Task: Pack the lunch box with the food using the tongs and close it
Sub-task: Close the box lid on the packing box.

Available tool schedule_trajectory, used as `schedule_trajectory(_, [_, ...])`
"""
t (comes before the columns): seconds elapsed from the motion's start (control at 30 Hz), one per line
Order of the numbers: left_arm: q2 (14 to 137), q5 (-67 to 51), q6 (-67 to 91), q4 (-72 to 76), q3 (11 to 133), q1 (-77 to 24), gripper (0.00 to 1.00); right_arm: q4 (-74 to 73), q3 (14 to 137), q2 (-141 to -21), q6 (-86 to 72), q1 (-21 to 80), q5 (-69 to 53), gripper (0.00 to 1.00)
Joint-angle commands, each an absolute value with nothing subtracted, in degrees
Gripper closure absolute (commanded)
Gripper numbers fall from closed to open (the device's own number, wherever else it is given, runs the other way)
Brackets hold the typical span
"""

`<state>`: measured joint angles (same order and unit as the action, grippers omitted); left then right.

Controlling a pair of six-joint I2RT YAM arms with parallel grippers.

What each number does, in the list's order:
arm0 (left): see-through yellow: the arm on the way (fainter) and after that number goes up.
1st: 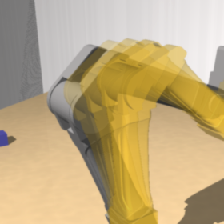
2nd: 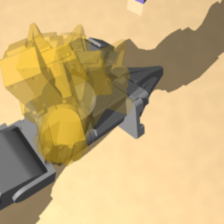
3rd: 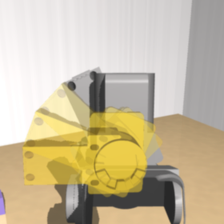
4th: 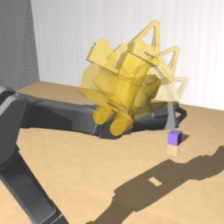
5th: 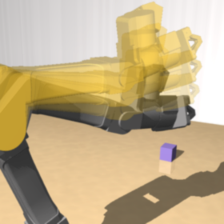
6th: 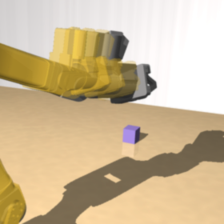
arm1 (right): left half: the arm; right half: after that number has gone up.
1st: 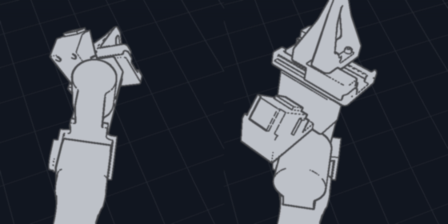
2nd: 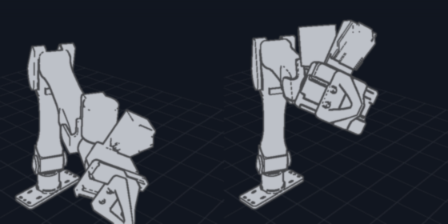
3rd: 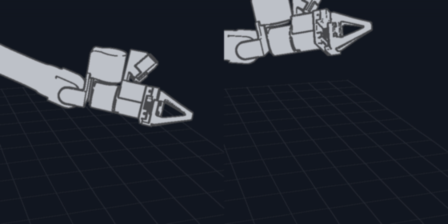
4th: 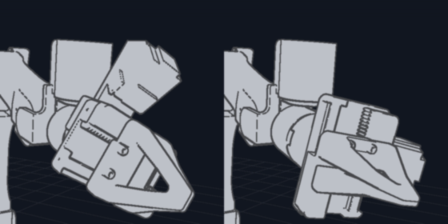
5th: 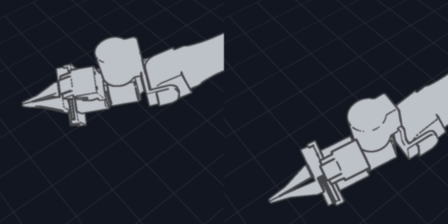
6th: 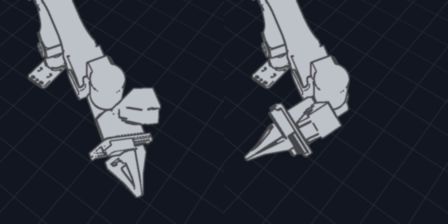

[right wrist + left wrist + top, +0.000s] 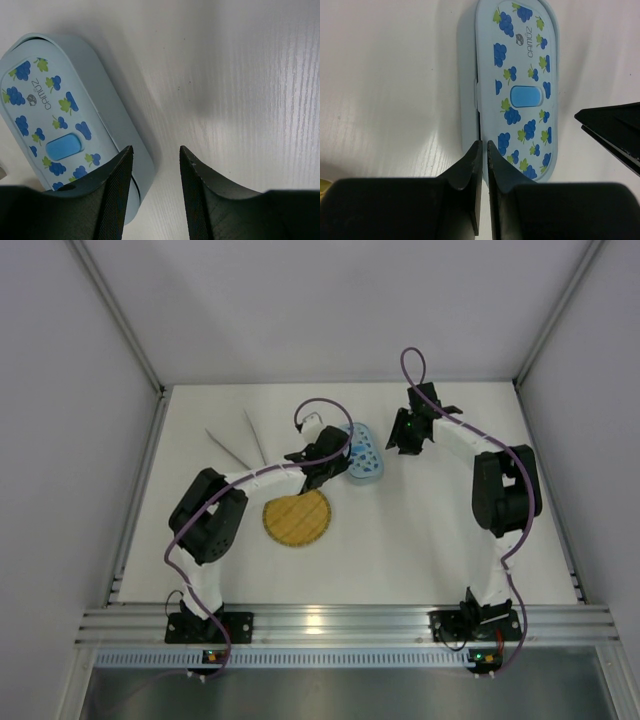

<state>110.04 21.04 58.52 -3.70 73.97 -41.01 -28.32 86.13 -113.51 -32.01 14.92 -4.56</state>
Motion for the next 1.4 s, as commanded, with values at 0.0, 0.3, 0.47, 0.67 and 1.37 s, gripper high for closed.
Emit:
schedule_trajectory(0.0, [110.6, 20.5, 57.9, -3.3, 76.6, -41.1, 0.88, -27.2, 86.4, -110.6, -31.1, 16.2, -4.0, 0.58])
schedule_trajectory(0.3, [112.5, 19.6, 57.9, -3.5, 78.0, -41.1, 0.89, -27.2, 86.6, -110.7, -30.9, 16.2, -4.0, 0.58])
schedule_trajectory(0.47, [113.3, 19.3, 57.8, -3.8, 78.7, -41.1, 0.89, -27.2, 86.5, -110.7, -30.8, 16.2, -4.1, 0.58])
schedule_trajectory(0.67, [114.3, 19.2, 57.9, -4.0, 79.2, -41.1, 0.89, -26.7, 86.1, -110.7, -30.7, 16.1, -5.4, 0.59])
schedule_trajectory(1.37, [111.8, 20.5, 54.0, -5.3, 81.8, -41.1, 0.82, -26.9, 86.0, -109.5, -30.2, 16.2, -5.6, 0.59])
